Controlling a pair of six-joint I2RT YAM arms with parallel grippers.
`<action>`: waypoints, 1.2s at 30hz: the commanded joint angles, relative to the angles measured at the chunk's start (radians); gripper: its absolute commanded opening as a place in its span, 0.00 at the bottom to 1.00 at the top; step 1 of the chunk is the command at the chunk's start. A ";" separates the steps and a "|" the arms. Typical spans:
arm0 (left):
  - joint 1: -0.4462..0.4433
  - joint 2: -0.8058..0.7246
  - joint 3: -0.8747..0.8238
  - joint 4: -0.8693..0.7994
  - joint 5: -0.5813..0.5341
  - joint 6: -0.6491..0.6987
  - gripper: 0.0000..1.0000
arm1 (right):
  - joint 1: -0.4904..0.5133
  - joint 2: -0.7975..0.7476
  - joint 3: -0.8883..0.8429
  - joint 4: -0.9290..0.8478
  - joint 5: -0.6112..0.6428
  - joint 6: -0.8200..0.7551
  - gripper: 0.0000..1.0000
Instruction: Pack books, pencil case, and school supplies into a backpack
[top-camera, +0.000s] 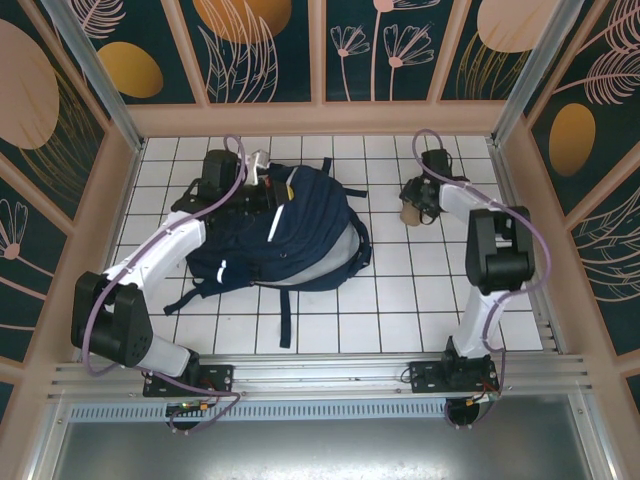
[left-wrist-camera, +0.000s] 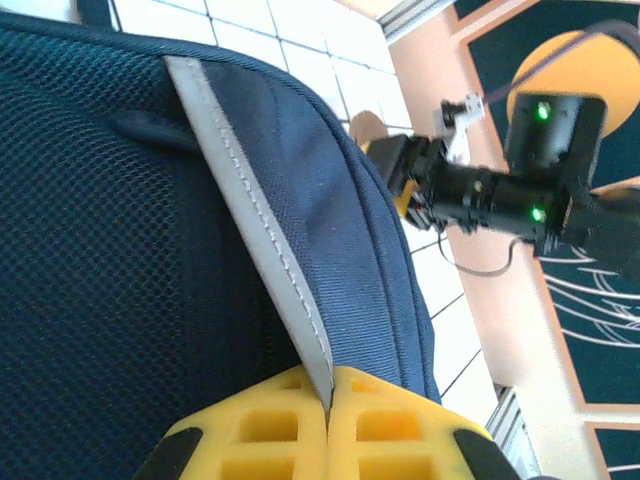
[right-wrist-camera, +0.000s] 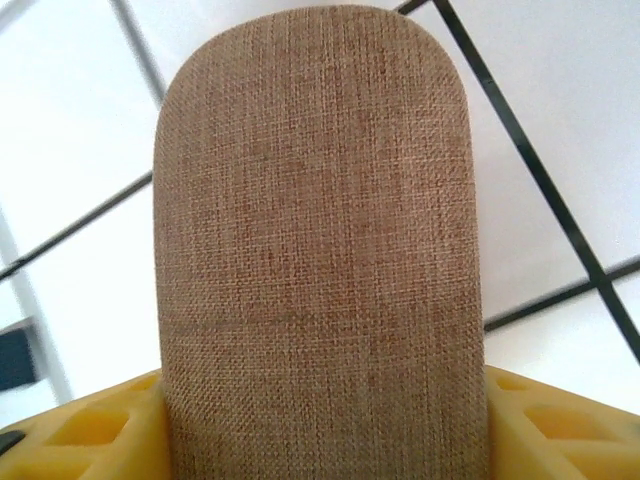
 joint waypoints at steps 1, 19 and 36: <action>0.002 -0.065 0.119 -0.020 0.012 -0.009 0.00 | 0.003 -0.180 -0.089 0.156 -0.140 0.056 0.46; 0.083 -0.067 0.230 -0.054 0.197 -0.048 0.00 | 0.281 -0.498 -0.528 0.661 -0.500 0.333 0.47; 0.094 -0.061 0.249 -0.011 0.274 -0.106 0.00 | 0.464 0.001 -0.187 0.862 -0.604 0.432 0.47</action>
